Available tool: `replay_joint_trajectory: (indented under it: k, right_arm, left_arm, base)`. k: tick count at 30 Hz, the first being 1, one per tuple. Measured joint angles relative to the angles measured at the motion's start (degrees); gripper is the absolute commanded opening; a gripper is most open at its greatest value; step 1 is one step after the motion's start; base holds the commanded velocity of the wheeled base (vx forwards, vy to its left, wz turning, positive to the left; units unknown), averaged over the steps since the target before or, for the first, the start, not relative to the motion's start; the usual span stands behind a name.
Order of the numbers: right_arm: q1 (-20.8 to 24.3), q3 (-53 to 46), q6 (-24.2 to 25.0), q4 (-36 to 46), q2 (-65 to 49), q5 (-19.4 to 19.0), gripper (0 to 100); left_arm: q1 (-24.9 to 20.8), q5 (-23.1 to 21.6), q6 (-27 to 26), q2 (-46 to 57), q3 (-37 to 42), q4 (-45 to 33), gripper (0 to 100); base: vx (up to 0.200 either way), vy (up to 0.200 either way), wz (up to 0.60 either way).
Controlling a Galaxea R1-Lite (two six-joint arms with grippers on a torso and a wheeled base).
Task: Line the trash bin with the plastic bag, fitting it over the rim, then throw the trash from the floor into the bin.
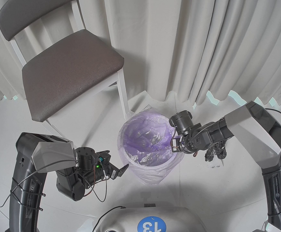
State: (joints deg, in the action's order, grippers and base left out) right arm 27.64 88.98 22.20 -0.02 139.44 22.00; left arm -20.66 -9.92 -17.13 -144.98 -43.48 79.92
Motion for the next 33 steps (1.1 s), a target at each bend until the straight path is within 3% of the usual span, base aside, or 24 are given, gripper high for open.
replay_joint_trajectory:
  k: [4, 13, 21, 33]
  right_arm:
    - [-1.95, -5.16, 0.1, -4.24, -2.85, -7.18, 0]
    - [-8.51, -19.36, -0.63, -25.23, -7.44, -20.92, 0]
    - [-12.07, -23.43, -0.8, -33.52, -4.95, -25.92, 0]
    - [-11.28, -24.92, -0.37, -47.3, 0.91, -28.7, 0]
  left_arm:
    - [0.0, 0.0, 0.0, 0.0, 0.07, 0.06, 100]
    - [0.02, 0.05, 0.0, 0.0, 0.68, 1.07, 100]
    - [0.41, -0.12, -0.83, 0.0, 1.51, 1.62, 100]
    - [0.24, -0.22, -1.5, -0.11, 2.58, 1.73, 100]
  base:
    - [0.0, 0.0, 0.0]
    - [0.0, 0.0, 0.0]
    - [0.0, 0.0, 0.0]
    - [0.0, 0.0, 0.0]
